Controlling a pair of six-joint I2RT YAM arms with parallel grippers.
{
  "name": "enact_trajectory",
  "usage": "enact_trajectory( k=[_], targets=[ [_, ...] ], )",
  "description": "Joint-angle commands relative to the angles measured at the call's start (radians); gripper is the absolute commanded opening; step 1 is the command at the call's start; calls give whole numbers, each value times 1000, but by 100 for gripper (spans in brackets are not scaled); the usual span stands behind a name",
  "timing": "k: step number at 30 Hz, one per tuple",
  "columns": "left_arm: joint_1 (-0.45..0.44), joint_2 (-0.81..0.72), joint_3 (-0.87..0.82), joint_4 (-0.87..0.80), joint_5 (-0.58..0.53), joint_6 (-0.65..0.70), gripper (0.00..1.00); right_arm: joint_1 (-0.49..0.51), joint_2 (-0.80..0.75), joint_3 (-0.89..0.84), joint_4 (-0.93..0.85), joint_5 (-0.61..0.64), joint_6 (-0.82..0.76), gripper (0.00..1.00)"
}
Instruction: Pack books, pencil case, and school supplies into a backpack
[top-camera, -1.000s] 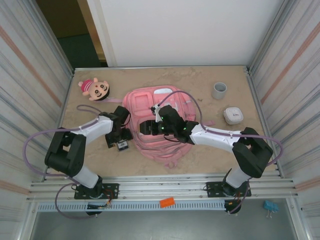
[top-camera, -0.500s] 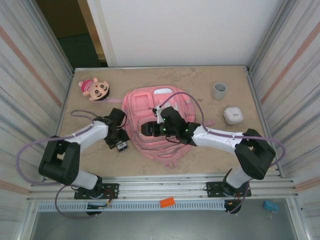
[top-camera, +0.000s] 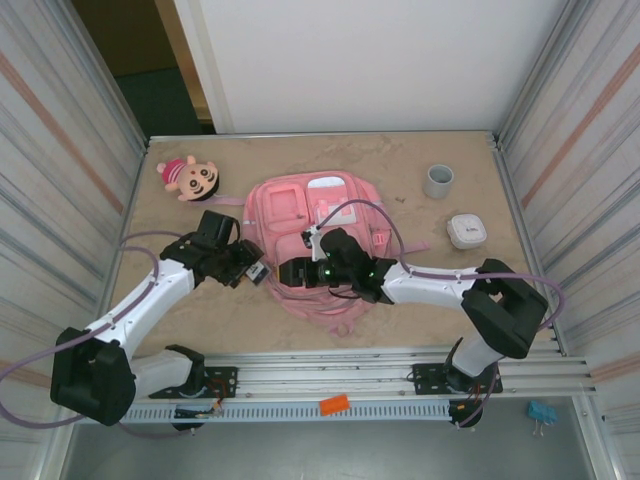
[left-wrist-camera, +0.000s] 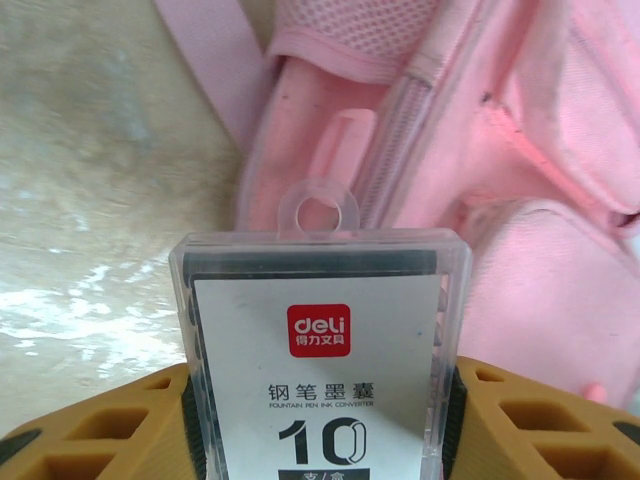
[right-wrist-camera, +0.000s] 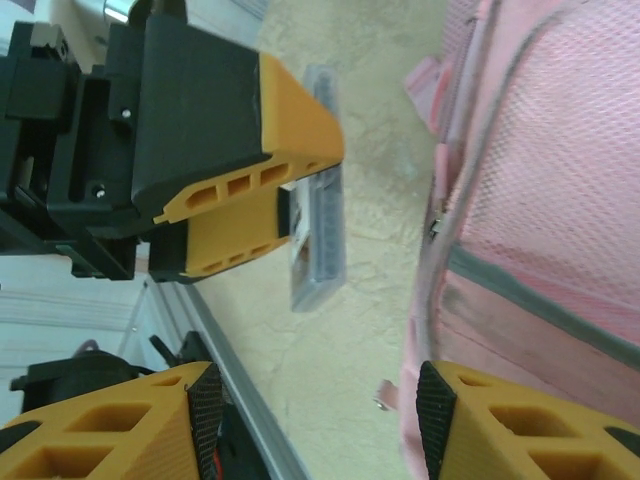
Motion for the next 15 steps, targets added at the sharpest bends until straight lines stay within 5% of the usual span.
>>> enact_trajectory(
  k=[1, 11, 13, 15],
  targets=[
    [-4, -2, 6, 78, 67, -97, 49, 6, 27, 30, 41, -12, 41, 55],
    [-63, 4, -28, 210, 113, -208, 50, -12, 120, 90, 99, -31, 90, 50],
    [-76, 14, -30, 233, 118, -225, 51, -12, 137, 102, 126, -42, 98, 45],
    [-92, 26, -29, 246, 122, -229, 51, -17, 145, 106, 140, -51, 99, 29]
  ],
)
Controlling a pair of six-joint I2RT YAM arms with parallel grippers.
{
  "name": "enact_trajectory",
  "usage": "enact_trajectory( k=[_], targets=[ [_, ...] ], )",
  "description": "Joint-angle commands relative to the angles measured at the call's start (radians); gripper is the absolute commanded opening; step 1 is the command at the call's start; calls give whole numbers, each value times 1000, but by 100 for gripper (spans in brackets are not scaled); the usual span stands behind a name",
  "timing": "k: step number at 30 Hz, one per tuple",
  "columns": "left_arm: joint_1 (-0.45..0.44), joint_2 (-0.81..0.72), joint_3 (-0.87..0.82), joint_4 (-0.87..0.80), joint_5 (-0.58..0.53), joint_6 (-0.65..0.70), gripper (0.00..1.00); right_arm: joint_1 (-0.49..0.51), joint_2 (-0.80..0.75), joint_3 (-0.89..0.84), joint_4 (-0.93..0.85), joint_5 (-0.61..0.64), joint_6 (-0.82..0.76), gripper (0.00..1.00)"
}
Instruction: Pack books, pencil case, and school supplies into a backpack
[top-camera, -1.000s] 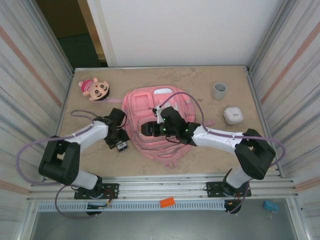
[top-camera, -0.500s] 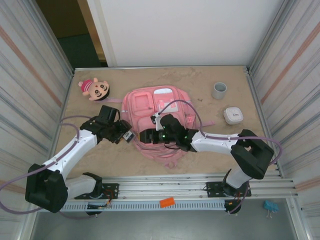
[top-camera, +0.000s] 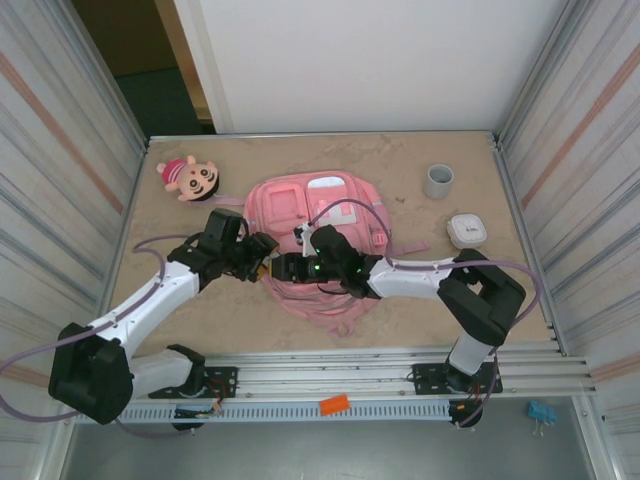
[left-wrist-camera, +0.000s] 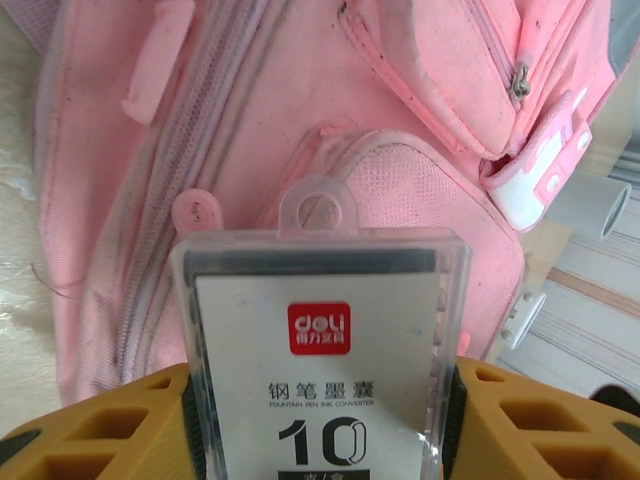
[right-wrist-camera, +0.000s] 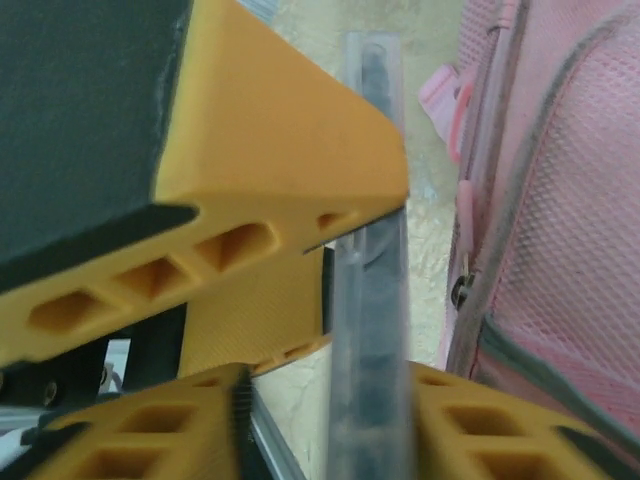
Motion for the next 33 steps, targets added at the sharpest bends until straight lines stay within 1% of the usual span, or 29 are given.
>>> enact_trajectory(
  k=[1, 2, 3, 5, 8, 10, 12, 14, 16, 17, 20, 22, 24, 25, 27, 29, 33],
  targets=[
    [-20, 19, -1, 58, 26, -42, 52, -15, 13, 27, 67, -31, 24, 18],
    [-22, 25, 6, 57, 22, -25, 53, -22, 2, 14, 71, -27, 24, 11],
    [-22, 30, 15, 51, 18, -5, 55, -30, -11, 0, 73, -22, 24, 7],
    [-24, 42, 58, 5, -16, 80, 61, -54, -54, -46, 70, -15, 22, 2],
    [-38, 63, 142, -66, -85, 252, 72, -104, -132, -107, 40, -24, 10, 1],
    [-63, 76, 202, -115, -162, 403, 75, -138, -199, -136, -14, -25, -21, 1],
    [-96, 92, 256, -142, -241, 568, 77, -179, -271, -160, -89, -34, -56, 1],
    [-138, 106, 285, -133, -310, 746, 77, -233, -354, -186, -167, -59, -89, 1],
    [-168, 110, 288, -93, -332, 917, 77, -297, -423, -194, -252, -112, -122, 2],
    [-186, 111, 281, -55, -339, 1006, 76, -333, -450, -188, -312, -153, -143, 3],
    [-232, 106, 238, 59, -307, 1257, 75, -423, -525, -178, -449, -235, -203, 3],
    [-271, 112, 201, 126, -278, 1471, 75, -502, -571, -187, -503, -308, -221, 3],
    [-307, 126, 192, 135, -248, 1640, 77, -580, -599, -192, -539, -391, -228, 3],
    [-323, 143, 205, 104, -222, 1711, 78, -620, -608, -191, -562, -431, -234, 3],
    [-350, 178, 226, 76, -225, 1807, 81, -682, -613, -187, -612, -491, -255, 3],
    [-364, 214, 233, 67, -227, 1873, 84, -729, -613, -181, -654, -522, -274, 3],
    [-374, 277, 235, 82, -230, 1916, 89, -803, -618, -188, -680, -578, -285, 3]
  ],
)
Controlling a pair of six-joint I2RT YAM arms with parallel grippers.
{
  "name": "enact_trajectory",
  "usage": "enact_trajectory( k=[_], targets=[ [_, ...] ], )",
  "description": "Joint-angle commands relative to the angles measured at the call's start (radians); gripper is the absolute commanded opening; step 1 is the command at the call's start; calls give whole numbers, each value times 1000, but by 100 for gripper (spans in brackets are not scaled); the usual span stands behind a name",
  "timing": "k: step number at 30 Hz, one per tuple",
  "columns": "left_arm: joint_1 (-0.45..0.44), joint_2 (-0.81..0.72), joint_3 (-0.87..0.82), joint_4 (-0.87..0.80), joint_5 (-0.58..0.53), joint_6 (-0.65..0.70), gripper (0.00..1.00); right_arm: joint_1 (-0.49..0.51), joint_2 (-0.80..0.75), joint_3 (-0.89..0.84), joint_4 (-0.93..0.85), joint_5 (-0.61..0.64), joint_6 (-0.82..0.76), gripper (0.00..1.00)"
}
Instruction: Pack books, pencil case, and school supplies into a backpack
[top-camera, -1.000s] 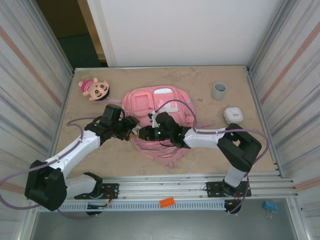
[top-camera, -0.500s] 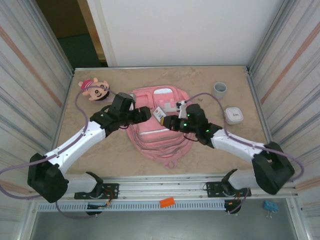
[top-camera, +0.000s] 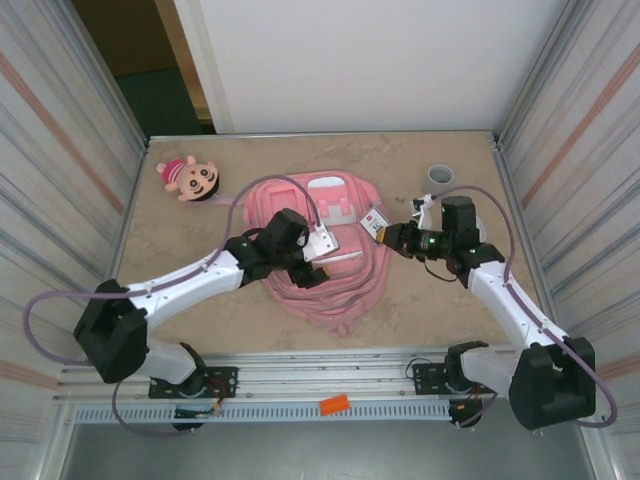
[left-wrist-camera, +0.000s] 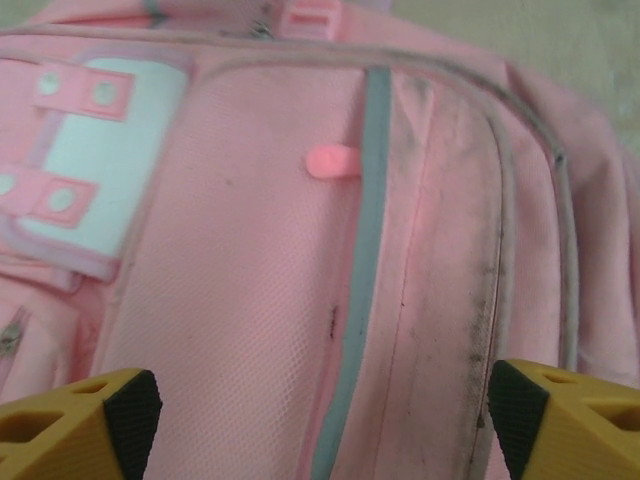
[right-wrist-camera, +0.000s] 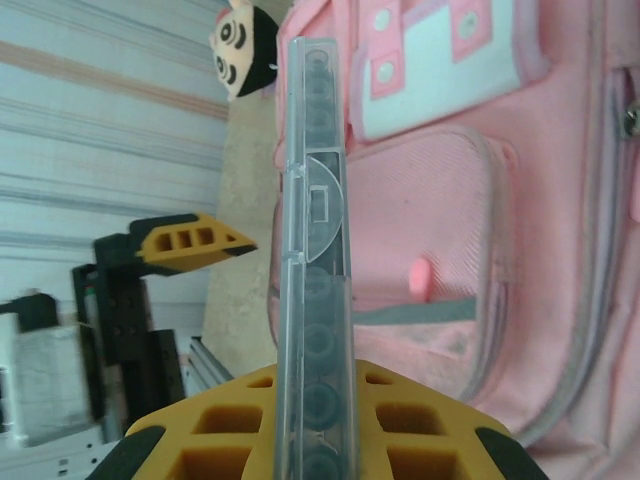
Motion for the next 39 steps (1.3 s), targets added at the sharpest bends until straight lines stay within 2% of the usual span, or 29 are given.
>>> enact_trajectory(
  k=[1, 9, 14, 17, 21, 24, 25, 28, 29, 32, 35, 36, 39],
  targets=[
    [-4, 42, 23, 16, 7, 150, 89, -39, -24, -6, -76, -112, -55, 3],
    [-6, 130, 56, 26, -72, 135, 90, -49, -25, -13, -111, -129, -74, 4],
    [-38, 66, 30, -26, 72, 160, 95, -66, -31, -24, -128, -131, -84, 4],
    [-44, 18, -28, 8, 86, 167, 96, -69, -33, -26, -131, -134, -86, 4],
    [-45, 40, -30, -24, 40, 178, 96, -69, -36, -26, -134, -140, -87, 4],
    [-57, 86, -20, -22, -68, 177, 94, -70, -38, -33, -137, -143, -89, 4],
    [-57, 99, -15, -16, -103, 175, 90, -71, -40, -35, -138, -144, -89, 4],
    [-59, 110, 10, 12, -195, 151, 68, -70, -52, -45, -155, -142, -91, 4],
    [-60, 100, 15, 24, -205, 146, 58, -69, -59, -47, -167, -139, -94, 4],
    [-59, 56, 17, 63, -202, 122, 42, -69, -78, -60, -191, -129, -97, 4],
    [-59, 12, 15, 95, -193, 85, 19, -69, -93, -80, -196, -134, -82, 4],
    [-59, -1, 14, 105, -191, 73, 15, -69, -96, -87, -202, -137, -80, 4],
    [-56, -31, 22, 115, -171, 47, 14, -68, -105, -101, -231, -145, -81, 4]
  ],
)
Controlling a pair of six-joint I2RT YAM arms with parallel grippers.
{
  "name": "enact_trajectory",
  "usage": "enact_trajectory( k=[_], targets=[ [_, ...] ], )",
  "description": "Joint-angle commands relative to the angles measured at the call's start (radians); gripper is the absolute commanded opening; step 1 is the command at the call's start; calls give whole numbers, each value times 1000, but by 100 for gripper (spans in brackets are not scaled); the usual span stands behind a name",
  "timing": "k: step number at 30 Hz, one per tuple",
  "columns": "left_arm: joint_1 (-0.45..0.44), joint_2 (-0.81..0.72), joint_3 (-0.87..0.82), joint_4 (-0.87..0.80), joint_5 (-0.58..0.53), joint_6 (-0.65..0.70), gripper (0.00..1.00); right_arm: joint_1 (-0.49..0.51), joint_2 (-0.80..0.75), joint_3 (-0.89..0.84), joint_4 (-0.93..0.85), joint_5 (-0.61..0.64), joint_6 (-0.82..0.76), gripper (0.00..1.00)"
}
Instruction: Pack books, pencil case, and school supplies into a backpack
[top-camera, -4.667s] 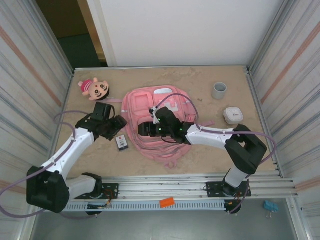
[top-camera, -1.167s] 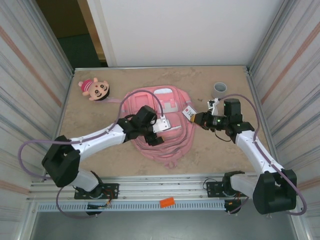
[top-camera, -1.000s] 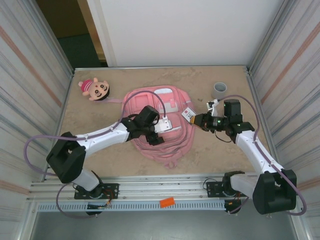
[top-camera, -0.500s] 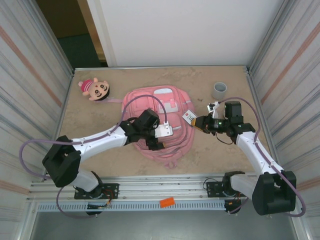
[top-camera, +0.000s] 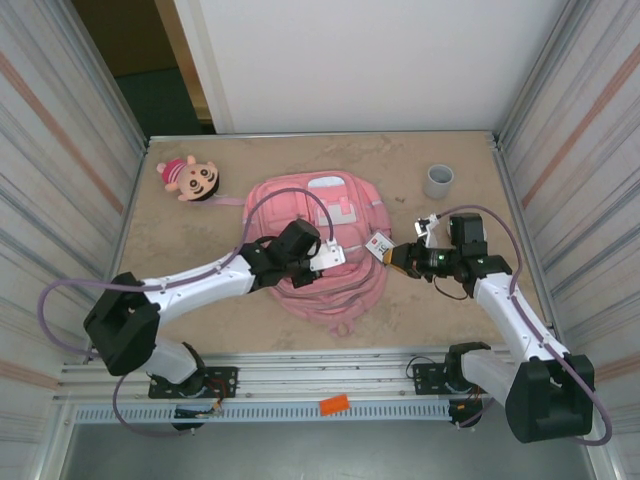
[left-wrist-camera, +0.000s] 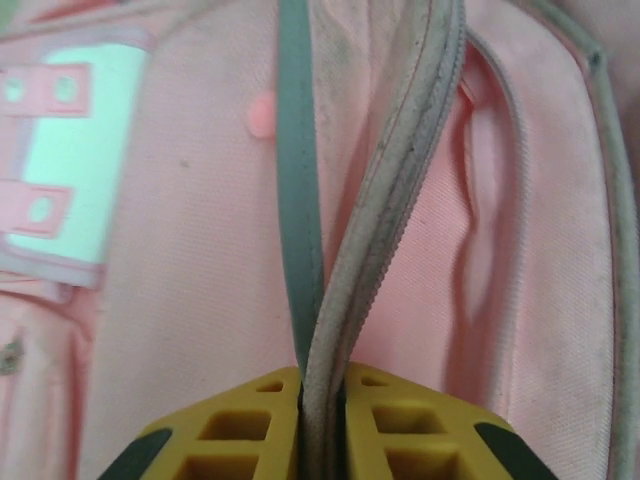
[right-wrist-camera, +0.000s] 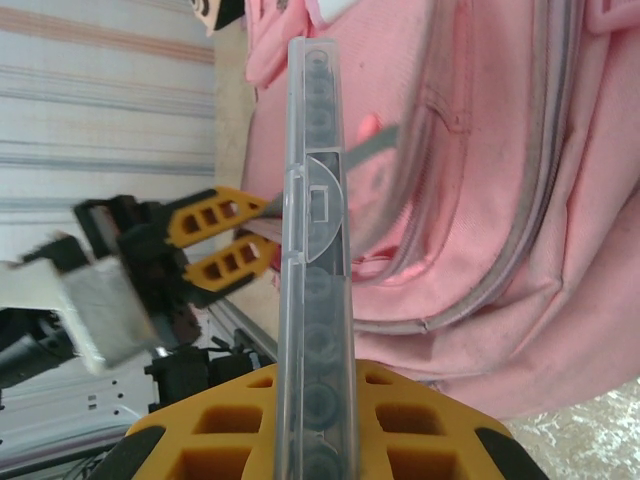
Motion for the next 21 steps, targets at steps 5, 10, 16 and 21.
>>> enact_trajectory(
  k=[5, 10, 16, 21],
  targets=[
    [40, -69, 42, 124, -1, -116, 7, 69, -26, -49, -10, -39, 49, 5],
    [70, -59, 98, 140, 60, -226, 4, 219, 31, -76, 145, -30, 159, 5],
    [71, -37, 128, 145, 86, -272, 3, 307, 136, -68, 321, -21, 257, 5],
    [91, -30, 133, 132, 23, -312, 2, 337, 171, -36, 298, -44, 257, 3]
  ],
)
